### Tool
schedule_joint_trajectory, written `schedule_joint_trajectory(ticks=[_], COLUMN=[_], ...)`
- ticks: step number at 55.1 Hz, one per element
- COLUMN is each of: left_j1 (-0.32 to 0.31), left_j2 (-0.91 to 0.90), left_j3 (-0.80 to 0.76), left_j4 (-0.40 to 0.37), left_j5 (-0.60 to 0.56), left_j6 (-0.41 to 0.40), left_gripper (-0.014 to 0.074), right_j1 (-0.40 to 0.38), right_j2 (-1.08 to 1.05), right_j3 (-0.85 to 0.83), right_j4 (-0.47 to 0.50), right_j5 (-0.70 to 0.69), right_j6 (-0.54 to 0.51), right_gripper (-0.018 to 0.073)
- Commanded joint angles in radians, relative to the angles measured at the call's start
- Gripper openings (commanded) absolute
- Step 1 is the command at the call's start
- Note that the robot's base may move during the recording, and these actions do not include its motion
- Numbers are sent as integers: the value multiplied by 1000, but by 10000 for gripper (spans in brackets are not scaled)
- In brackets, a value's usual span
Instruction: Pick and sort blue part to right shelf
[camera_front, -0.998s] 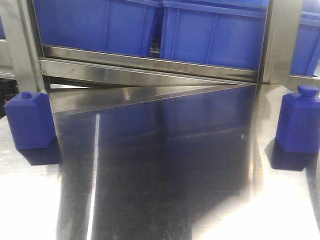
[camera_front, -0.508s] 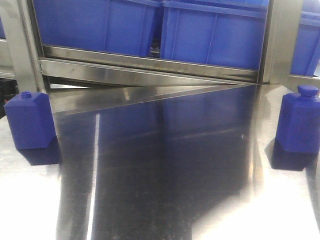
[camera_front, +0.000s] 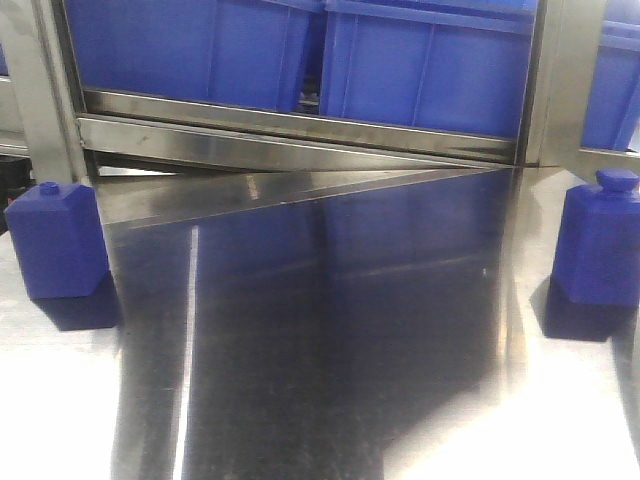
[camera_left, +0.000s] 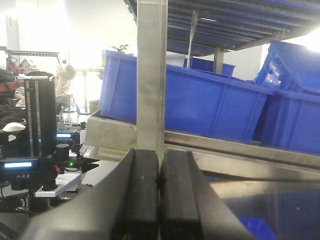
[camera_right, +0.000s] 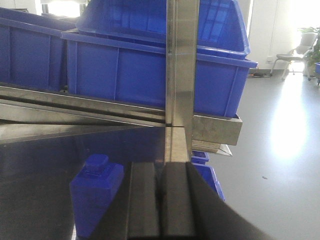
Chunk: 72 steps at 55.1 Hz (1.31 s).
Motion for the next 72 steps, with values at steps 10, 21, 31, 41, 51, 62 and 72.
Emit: schedule_joint_trajectory(ticks=[10,21,31,41,51,62,72], left_j1=[-3,-3,-3,-5,-45,-148,-219], left_j2=[192,393,557,716,887,1097,1283], left_j3=[-394,-583,-652,-693,-756,-857,-1001], left_j4=[-19,-69,-112,-226,-300,-275,-255], left_j5=[337,512,595,655,688,701,824], left_j6=[-6,3,4,50,112,136,121], left_gripper=[131,323,542,612,611,611,611], right_j1=[-4,-4,-4,-4,-4,-4,-4], right_j2=[-6,-6,-6,-6,-6,-6,-6], right_j3=[-8,-8,-8,-8,-8,-8,-8], right_j4=[1,1,1,1,1,1,1], right_j5=[-84,-84,-84,-84,-84,-84,-84], right_j6=[-8,-8,-8,-8,-8,-8,-8], right_gripper=[57,57,57,57,57,57,57])
